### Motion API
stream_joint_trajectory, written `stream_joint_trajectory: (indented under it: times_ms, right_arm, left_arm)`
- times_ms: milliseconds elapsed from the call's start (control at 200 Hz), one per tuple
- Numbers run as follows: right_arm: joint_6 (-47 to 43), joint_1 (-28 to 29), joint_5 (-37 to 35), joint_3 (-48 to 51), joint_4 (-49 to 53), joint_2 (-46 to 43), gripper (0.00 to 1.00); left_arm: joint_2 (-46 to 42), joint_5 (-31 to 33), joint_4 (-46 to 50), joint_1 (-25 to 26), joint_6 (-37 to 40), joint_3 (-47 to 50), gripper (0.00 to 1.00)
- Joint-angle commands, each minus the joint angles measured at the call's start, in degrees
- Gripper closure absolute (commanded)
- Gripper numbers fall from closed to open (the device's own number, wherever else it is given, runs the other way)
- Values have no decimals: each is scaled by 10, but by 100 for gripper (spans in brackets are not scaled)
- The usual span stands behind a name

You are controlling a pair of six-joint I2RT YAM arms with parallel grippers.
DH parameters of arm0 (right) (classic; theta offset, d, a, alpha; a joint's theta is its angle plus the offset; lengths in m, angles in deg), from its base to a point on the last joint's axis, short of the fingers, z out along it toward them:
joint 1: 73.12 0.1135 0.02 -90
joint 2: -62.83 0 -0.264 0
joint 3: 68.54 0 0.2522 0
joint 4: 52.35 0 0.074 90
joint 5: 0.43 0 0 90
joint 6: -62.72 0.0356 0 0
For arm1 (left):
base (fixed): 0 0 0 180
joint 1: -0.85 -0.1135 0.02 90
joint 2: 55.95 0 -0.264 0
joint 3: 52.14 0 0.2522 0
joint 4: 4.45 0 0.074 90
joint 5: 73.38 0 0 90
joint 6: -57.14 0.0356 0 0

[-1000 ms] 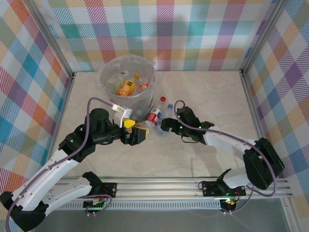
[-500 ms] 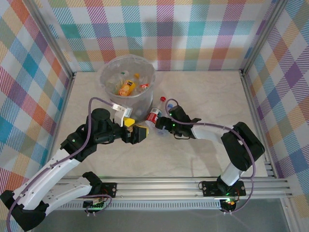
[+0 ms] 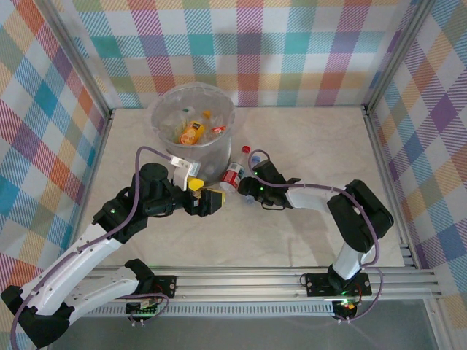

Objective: Put the plastic bottles in the bin

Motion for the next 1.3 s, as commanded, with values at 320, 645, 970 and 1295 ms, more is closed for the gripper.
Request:
stream_joint_trajectory:
  times_ms: [320,645,970,1295]
  right_arm:
    - [-155,-7,-8,86,19,-203,29]
    - [-259,-6,111,113,65,-392,28]
    - [-266,-2,285,118,88,-482,28]
    - [-242,8,314,131,63,-501,29]
  left_arm:
    - [31,-24,-66,7,-97,7,0]
    - [113,-46,-166,7,-243,-8,0]
    - [160,-31,-230,6,-261,-31,5]
    - [201,-85,-317,7,-307,-32,2]
